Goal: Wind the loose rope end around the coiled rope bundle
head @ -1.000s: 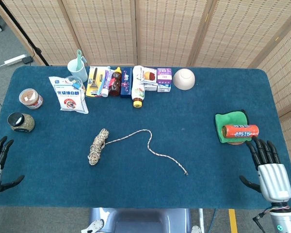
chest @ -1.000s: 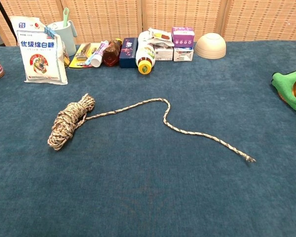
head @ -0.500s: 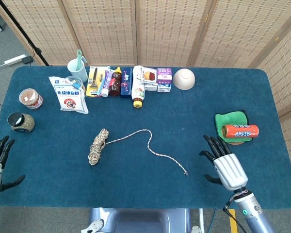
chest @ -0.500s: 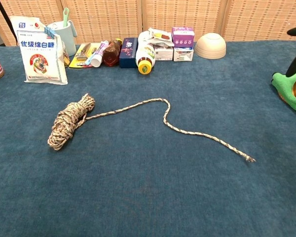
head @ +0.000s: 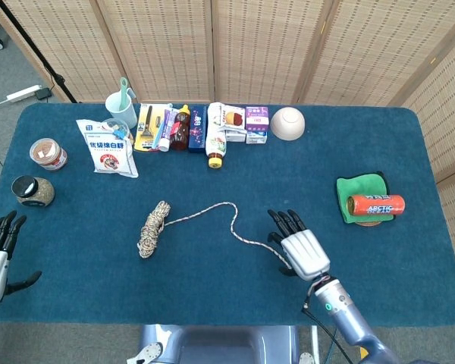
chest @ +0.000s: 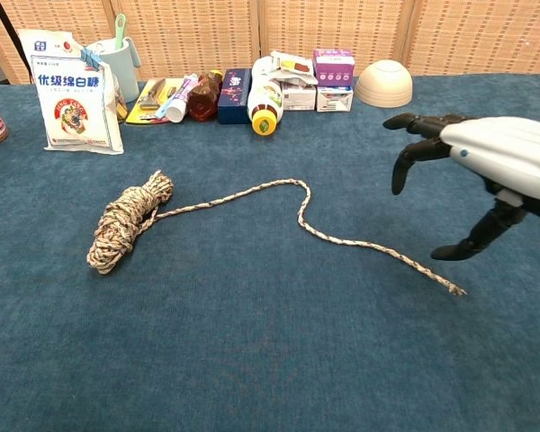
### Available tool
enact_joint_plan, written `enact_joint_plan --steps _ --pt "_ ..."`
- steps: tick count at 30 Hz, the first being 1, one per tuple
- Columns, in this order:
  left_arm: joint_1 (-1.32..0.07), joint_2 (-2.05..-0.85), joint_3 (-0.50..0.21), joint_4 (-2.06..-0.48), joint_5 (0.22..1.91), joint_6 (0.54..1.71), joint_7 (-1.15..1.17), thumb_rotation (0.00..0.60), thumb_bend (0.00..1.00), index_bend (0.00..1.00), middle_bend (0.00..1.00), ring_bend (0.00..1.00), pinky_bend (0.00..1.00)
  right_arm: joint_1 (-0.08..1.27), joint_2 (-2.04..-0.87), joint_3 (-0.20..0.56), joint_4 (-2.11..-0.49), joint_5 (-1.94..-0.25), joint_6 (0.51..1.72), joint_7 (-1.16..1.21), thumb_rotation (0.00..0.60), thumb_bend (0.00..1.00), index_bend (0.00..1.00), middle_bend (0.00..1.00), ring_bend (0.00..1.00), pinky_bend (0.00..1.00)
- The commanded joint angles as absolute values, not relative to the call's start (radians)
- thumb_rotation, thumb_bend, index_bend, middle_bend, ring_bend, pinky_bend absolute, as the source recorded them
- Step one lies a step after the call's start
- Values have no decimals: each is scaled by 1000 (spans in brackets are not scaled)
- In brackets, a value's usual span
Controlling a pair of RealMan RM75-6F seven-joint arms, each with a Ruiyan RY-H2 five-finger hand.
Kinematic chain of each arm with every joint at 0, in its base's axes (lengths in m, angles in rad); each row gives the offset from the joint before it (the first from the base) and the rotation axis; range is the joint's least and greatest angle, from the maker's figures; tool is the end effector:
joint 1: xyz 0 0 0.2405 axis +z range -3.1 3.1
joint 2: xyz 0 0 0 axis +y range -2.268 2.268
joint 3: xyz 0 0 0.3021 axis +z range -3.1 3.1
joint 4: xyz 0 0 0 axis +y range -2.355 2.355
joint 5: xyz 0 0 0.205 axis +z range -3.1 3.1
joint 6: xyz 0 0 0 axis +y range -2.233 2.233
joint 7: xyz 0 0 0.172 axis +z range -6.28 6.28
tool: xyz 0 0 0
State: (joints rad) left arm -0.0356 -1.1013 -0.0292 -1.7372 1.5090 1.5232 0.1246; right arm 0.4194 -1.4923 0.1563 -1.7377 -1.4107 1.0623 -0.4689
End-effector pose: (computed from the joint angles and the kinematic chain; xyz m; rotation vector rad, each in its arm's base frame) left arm -0.3343 0.1896 0.1814 -1.3683 -0.9059 -0.8715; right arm -0.1937 -0.2960 0.0010 1.8759 -0.8961 1.0002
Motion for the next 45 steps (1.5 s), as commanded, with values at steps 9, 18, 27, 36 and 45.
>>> enact_joint_plan --steps 9,18,27,36,45 --pt "-46 -1106 -42 -1740 1474 1503 139 600 26 0 0 0 0 560 -1710 230 -1591 -1208 1010 -608 600 0 366 0 0 0" --pt "-51 -1107 -46 -1741 1456 1493 144 600 27 0 0 0 0 602 -1786 224 -1486 -1175 1008 -605 600 0 378 0 0 0" --pt "-56 -1107 -50 -1745 1440 1485 145 600 26 0 0 0 0 625 -1809 225 -1416 -1121 1002 -587 600 50 409 0 0 0" --pt "-56 -1106 -50 -1748 1438 1486 143 600 26 0 0 0 0 643 -1791 220 -1435 -1066 991 -600 600 143 457 0 0 0" --pt "-57 -1100 -50 -1749 1436 1485 132 600 26 0 0 0 0 662 -1785 212 -1450 -1028 995 -616 600 255 462 0 0 0"
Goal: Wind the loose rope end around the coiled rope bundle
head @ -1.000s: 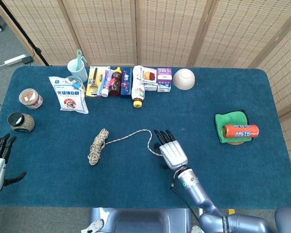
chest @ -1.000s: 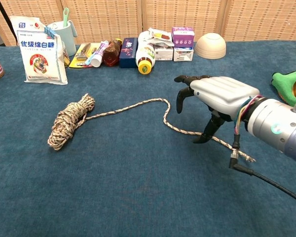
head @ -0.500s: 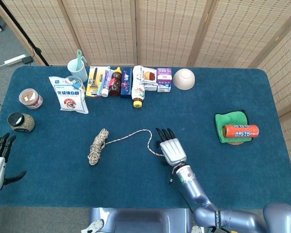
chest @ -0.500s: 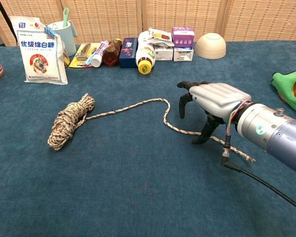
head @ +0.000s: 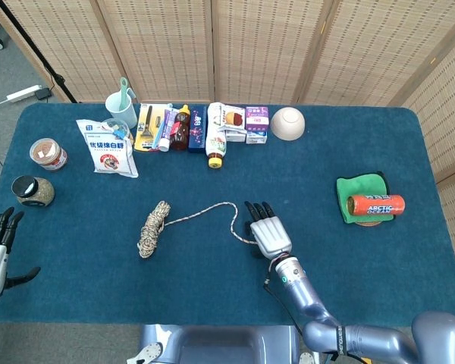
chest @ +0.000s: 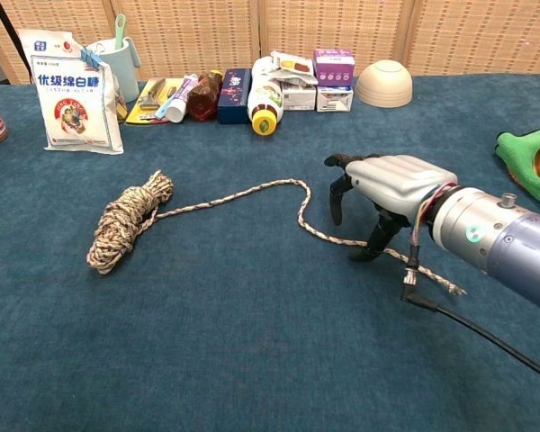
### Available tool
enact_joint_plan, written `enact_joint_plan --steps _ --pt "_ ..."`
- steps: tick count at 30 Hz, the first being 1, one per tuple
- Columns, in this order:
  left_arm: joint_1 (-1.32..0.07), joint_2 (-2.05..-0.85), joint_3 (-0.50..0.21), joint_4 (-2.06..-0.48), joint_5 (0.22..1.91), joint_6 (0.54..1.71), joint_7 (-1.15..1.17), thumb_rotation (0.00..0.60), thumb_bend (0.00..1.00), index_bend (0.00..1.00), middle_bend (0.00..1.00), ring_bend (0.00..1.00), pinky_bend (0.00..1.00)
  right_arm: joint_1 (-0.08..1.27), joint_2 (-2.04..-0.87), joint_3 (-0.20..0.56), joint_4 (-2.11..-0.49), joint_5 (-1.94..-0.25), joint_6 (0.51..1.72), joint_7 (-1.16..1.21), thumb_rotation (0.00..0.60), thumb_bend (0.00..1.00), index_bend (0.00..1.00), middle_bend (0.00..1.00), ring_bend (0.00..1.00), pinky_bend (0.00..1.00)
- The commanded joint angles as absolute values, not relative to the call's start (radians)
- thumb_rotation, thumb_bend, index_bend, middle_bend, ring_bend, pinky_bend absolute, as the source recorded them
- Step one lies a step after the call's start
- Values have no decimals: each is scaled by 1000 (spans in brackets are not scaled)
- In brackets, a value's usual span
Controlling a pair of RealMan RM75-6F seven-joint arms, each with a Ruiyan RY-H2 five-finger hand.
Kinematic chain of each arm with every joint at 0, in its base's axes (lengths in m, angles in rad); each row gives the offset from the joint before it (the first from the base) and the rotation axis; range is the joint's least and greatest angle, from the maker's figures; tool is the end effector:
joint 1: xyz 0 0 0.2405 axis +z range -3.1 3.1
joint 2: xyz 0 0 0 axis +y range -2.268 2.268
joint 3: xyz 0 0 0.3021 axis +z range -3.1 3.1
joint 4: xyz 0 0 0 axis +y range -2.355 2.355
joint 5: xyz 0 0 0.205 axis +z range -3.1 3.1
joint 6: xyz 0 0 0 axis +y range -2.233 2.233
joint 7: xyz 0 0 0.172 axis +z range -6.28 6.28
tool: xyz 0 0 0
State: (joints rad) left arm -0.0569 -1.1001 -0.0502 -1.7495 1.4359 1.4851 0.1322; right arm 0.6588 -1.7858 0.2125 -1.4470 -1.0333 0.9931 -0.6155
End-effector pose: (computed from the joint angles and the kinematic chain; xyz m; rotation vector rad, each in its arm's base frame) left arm -0.3397 0.2003 0.1816 -1.3351 -0.9424 -0.8420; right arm -0.1642 -0.3569 -0.0965 1.8688 -0.9917 0.8402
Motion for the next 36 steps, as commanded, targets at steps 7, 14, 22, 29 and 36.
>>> enact_joint_plan --steps 7,14,22,29,36 --pt "-58 -1098 -48 -1750 1438 1484 128 600 26 0 0 0 0 672 -1786 201 -1444 -1015 1004 -620 600 289 477 0 0 0" --pt "-56 -1095 -44 -1753 1441 1485 123 600 26 0 0 0 0 677 -1789 193 -1430 -1011 1011 -609 600 314 490 0 0 0" --pt "-56 -1092 -40 -1754 1448 1486 119 600 26 0 0 0 0 684 -1788 181 -1422 -1013 1014 -608 600 322 491 0 0 0" --pt "-56 -1096 -43 -1750 1446 1490 130 600 26 0 0 0 0 692 -1793 172 -1414 -995 1009 -623 600 360 494 0 0 0" --pt "-56 -1096 -45 -1751 1441 1489 125 600 26 0 0 0 0 697 -1799 167 -1409 -985 1008 -623 600 401 502 0 0 0"
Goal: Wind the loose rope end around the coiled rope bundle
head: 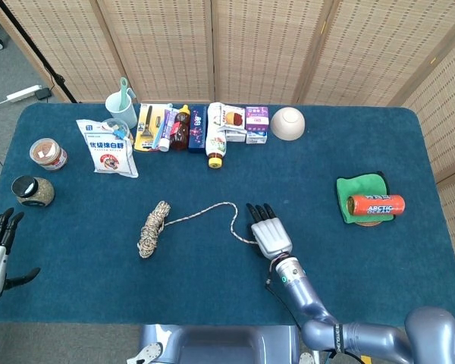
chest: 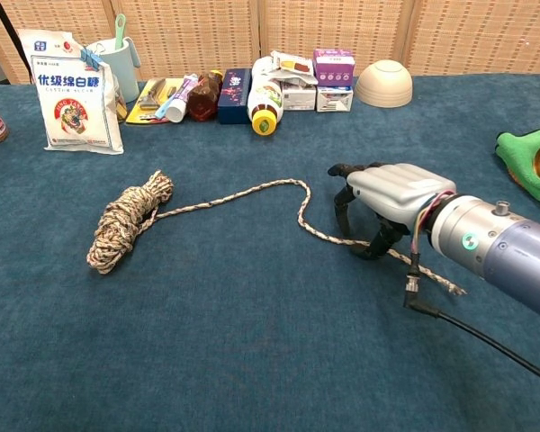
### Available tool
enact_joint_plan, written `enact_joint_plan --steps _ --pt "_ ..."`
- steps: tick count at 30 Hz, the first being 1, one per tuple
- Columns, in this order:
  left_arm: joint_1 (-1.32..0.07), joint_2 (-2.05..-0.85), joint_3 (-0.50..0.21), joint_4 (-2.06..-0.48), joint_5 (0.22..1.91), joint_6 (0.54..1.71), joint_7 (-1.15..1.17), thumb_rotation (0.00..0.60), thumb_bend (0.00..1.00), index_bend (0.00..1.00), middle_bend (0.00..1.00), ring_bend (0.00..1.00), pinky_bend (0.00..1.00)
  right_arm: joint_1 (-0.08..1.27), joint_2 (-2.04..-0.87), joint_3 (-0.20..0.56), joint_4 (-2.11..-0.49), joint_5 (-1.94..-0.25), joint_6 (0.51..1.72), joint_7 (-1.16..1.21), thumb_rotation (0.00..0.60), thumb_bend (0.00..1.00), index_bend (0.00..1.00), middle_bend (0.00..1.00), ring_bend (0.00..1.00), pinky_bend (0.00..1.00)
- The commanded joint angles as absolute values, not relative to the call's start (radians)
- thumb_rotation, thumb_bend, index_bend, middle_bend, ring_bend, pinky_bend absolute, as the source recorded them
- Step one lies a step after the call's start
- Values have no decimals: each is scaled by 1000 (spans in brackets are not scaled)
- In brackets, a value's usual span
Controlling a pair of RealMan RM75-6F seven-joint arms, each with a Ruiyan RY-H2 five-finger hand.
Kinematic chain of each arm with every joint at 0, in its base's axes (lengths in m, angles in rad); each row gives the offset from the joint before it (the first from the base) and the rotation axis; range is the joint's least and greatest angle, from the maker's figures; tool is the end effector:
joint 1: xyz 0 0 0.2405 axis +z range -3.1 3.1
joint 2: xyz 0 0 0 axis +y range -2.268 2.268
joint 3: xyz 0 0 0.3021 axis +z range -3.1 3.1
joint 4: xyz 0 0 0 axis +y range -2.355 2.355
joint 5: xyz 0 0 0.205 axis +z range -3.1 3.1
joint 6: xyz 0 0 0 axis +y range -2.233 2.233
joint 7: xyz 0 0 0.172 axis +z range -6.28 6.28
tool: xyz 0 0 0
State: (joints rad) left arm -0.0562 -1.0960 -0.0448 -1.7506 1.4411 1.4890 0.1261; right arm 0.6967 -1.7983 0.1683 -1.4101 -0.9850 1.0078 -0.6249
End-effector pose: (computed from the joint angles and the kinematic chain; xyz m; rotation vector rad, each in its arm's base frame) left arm -0.3394 0.1990 0.1824 -1.3378 -0.9434 -0.8451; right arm -0.1695 -0.3588 -0.1055 1.8879 -0.9731 0.7836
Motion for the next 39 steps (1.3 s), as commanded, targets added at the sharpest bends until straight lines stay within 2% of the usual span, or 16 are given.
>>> enact_joint_plan --steps 1,30,39 --pt "-57 -1096 -45 -1751 1441 1488 125 600 26 0 0 0 0 698 -1800 166 -1409 -986 1009 -623 600 402 505 0 0 0" --pt "-64 -1100 -46 -1752 1430 1474 130 600 26 0 0 0 0 699 -1804 156 -1408 -1008 1034 -607 600 465 565 0 0 0" --pt "-120 -1147 -84 -1710 1421 1428 121 600 27 0 0 0 0 682 -1759 154 -1461 -1051 1071 -586 600 472 573 0 0 0"
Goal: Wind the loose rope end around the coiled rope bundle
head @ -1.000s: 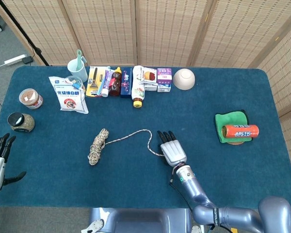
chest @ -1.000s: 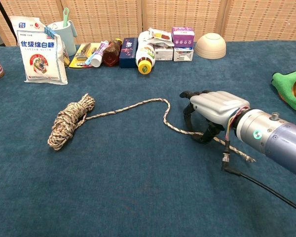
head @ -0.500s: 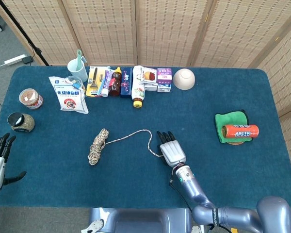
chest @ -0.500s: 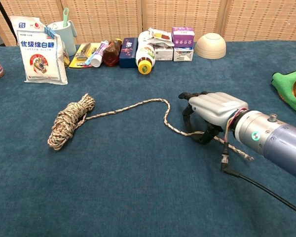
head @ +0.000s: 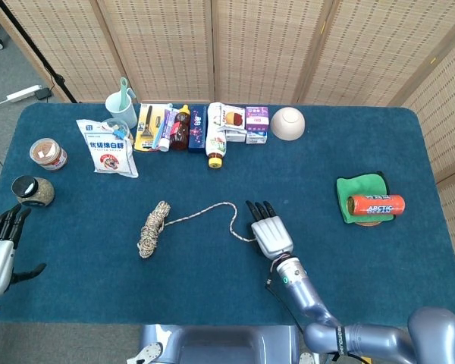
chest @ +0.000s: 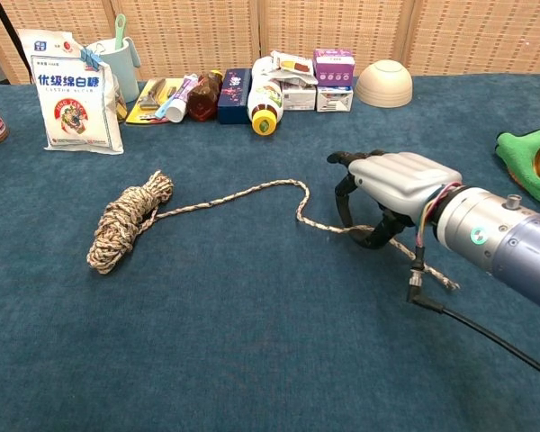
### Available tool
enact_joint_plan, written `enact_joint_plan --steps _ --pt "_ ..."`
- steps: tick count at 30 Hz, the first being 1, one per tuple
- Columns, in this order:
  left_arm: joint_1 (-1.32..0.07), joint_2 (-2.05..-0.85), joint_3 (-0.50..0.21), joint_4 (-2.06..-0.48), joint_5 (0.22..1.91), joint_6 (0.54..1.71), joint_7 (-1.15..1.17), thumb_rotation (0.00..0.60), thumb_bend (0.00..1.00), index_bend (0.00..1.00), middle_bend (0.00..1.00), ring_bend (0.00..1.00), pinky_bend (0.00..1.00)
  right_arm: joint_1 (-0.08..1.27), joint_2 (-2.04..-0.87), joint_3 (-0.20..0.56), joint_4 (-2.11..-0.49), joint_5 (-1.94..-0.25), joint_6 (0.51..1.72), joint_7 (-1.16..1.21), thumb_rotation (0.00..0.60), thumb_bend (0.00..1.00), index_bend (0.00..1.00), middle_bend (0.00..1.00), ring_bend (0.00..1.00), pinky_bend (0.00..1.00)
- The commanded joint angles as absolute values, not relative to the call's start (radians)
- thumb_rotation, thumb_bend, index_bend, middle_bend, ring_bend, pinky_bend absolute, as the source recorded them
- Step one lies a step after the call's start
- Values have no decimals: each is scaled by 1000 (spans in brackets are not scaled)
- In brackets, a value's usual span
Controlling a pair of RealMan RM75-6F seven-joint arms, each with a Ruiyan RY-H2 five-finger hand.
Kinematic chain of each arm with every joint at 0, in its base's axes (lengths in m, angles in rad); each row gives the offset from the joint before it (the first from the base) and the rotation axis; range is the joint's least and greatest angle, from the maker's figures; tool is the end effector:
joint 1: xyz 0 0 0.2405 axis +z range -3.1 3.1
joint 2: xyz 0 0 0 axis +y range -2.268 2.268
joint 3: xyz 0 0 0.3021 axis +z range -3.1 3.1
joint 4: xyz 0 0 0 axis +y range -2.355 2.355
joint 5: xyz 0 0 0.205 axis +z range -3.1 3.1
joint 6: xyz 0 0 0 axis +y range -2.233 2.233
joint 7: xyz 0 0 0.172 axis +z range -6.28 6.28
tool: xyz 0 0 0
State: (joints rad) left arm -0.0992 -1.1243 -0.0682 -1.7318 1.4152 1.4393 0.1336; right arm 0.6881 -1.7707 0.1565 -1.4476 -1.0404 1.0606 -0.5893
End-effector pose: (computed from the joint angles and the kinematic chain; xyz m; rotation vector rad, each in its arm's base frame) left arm -0.3368 0.2181 0.1709 -1.3605 -0.9525 -0.8546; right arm -0.1650 -0.3572 -0.0904 1.8643 -0.9433 0.8505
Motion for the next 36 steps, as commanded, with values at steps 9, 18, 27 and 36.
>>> enact_joint_plan --steps 9,18,27,36 --pt "-225 -1239 -123 -1742 1355 1303 231 600 26 0 0 0 0 662 -1704 159 -1519 -1060 1108 -591 600 472 580 0 0 0" --pt "-298 -1382 -152 -1813 1228 1261 425 600 26 0 0 0 0 659 -1692 173 -1527 -1041 1117 -596 600 474 585 0 0 0" --pt "-390 -1539 -170 -1778 1128 1216 564 600 26 0 0 0 0 652 -1681 174 -1526 -1027 1124 -597 600 475 586 0 0 0" --pt "-466 -1599 -191 -1706 1084 1143 542 600 27 0 0 0 0 648 -1673 182 -1530 -1011 1133 -601 600 475 589 0 0 0"
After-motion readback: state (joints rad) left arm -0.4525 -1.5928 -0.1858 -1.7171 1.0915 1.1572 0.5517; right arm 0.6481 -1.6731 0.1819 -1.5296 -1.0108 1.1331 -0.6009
